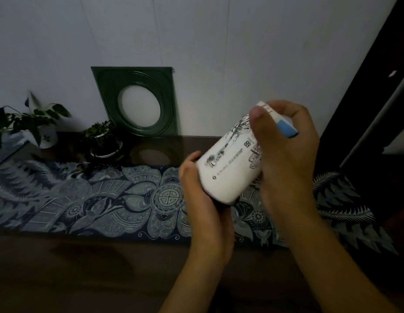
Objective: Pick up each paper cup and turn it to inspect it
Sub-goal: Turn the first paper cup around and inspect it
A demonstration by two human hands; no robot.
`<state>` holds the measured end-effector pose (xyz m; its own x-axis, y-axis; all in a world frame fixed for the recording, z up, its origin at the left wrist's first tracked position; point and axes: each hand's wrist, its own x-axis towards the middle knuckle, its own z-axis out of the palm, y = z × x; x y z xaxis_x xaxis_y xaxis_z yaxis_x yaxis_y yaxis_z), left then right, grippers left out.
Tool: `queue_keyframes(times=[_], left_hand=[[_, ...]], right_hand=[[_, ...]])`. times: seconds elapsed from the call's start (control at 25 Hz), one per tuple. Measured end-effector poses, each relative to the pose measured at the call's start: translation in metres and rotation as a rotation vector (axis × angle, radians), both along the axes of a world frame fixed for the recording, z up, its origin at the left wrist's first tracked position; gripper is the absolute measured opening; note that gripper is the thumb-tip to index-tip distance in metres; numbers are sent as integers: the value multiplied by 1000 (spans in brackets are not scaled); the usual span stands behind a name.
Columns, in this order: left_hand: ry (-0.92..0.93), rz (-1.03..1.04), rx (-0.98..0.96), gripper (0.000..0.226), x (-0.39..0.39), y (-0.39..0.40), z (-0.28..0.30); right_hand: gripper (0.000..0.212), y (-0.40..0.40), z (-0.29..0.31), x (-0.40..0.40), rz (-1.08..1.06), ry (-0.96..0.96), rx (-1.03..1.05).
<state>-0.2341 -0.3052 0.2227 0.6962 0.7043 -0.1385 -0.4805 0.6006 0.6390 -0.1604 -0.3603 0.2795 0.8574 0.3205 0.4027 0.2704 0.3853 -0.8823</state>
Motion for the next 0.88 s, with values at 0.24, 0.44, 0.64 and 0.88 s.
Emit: queue_keyframes(times=[0.24, 0.44, 0.64, 0.88], left_hand=[[9, -409, -168, 53, -13, 19, 7], [-49, -378, -117, 58, -12, 13, 13], [-13, 61, 246, 46, -4, 14, 8], [-36, -549, -138, 67, -13, 28, 17]], right_hand=[[67, -5, 8, 7, 248, -149, -16], [61, 2, 17, 7, 118, -165, 0], [52, 12, 11, 2, 24, 3, 128], [73, 4, 28, 20, 307, -240, -18]])
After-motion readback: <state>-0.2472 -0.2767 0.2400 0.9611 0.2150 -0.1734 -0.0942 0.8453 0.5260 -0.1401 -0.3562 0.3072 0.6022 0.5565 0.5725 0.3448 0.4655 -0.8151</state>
